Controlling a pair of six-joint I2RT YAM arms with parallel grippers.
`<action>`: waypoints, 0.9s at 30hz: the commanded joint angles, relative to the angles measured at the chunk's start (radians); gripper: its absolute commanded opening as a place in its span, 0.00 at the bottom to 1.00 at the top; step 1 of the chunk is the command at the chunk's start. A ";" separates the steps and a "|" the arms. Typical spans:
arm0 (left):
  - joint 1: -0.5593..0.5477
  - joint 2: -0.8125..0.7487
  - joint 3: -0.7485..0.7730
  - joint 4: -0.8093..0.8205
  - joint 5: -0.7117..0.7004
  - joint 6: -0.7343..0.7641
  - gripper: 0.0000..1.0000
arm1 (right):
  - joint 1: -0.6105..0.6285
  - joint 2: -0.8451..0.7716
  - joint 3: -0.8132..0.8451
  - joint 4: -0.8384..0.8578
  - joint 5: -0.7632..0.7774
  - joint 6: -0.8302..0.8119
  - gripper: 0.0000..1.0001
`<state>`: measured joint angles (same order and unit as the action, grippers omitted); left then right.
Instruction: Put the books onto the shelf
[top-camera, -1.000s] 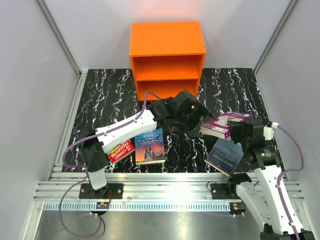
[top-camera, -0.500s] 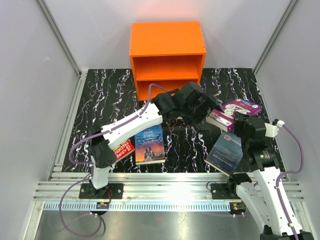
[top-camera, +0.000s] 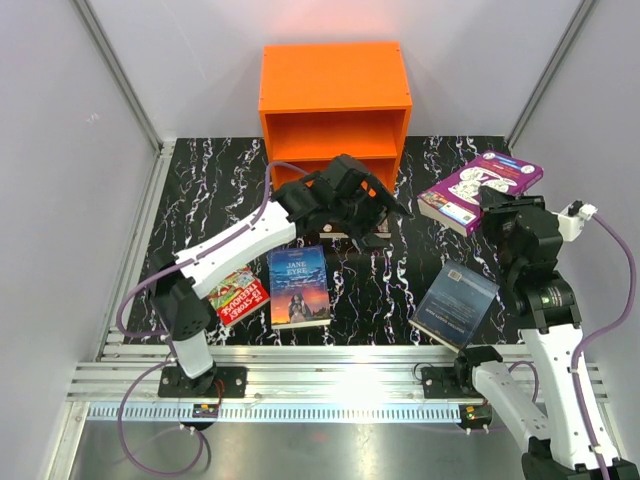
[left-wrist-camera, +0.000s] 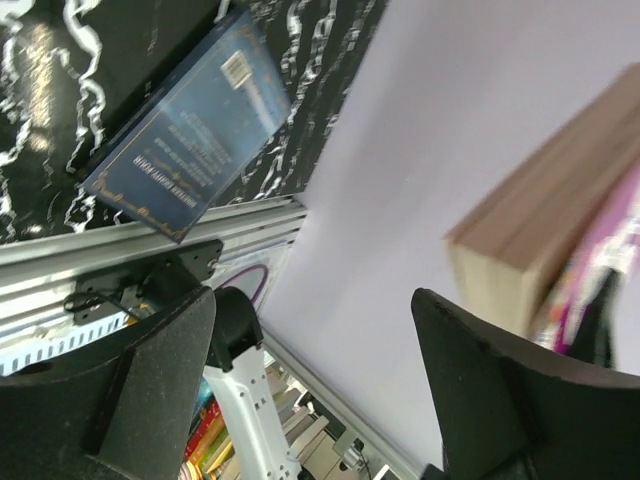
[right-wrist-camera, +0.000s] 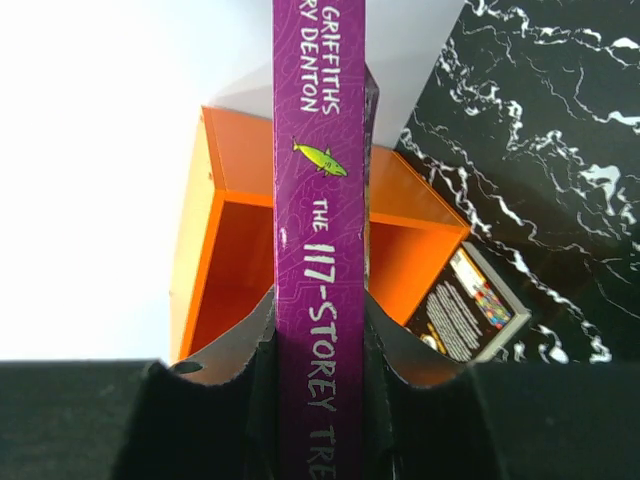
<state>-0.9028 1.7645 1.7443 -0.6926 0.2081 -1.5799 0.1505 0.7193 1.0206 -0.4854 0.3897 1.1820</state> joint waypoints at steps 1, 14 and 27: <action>0.038 -0.028 0.006 0.140 0.082 0.086 0.83 | 0.006 -0.014 0.054 0.062 -0.032 -0.043 0.00; 0.232 -0.546 -0.238 -0.254 -0.102 0.507 0.83 | 0.030 0.265 -0.266 0.799 -0.502 0.363 0.00; 0.239 -0.956 -0.384 -0.554 -0.193 0.572 0.83 | 0.260 0.669 -0.036 1.151 -0.246 0.363 0.00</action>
<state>-0.6636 0.8265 1.3670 -1.1706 0.0483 -1.0485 0.4011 1.3788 0.9096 0.4026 0.0254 1.5070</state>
